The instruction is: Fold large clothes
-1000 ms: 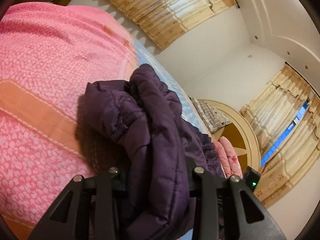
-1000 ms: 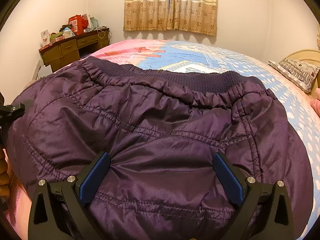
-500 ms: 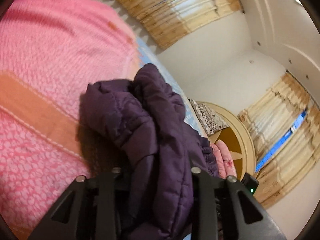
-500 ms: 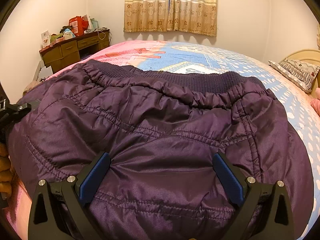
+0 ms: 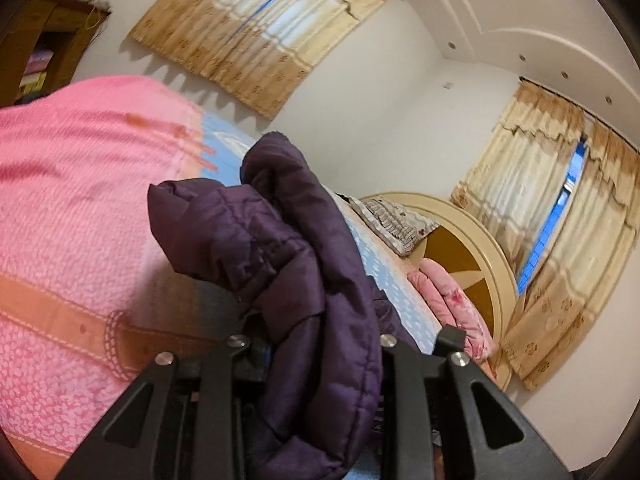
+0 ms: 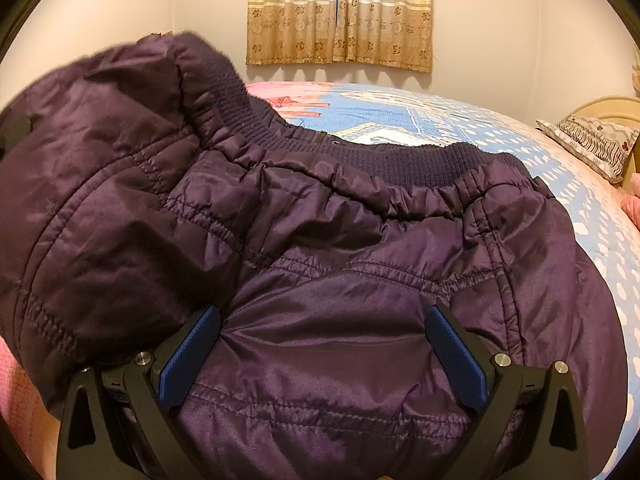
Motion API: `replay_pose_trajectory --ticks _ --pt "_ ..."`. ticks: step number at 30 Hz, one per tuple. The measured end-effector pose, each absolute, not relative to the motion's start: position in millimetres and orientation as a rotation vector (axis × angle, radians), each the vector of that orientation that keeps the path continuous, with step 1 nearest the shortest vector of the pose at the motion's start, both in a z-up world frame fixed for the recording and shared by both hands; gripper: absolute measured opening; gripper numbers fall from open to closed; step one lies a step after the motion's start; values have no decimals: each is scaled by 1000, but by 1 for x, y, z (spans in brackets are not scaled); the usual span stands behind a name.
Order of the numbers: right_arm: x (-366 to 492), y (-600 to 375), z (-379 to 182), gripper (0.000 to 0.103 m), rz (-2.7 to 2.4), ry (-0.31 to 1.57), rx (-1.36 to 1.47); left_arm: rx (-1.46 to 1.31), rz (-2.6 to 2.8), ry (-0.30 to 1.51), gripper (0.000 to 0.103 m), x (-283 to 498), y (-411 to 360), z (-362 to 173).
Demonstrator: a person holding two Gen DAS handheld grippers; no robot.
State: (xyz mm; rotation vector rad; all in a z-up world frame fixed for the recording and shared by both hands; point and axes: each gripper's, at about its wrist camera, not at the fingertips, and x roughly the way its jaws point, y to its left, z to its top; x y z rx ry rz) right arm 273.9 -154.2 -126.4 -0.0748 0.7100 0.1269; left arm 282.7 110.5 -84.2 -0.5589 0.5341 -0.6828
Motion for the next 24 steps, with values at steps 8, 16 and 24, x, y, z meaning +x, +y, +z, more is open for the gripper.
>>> replay_pose_trajectory --ticks 8,16,24 --pt "275 -158 -127 101 127 720 -70 -493 -700 521 28 279 96 -76" --pt "280 -157 -124 101 132 742 -82 -390 -714 509 28 268 77 -65" --pt "270 -169 -115 99 201 725 -42 -366 -755 489 27 261 65 -52"
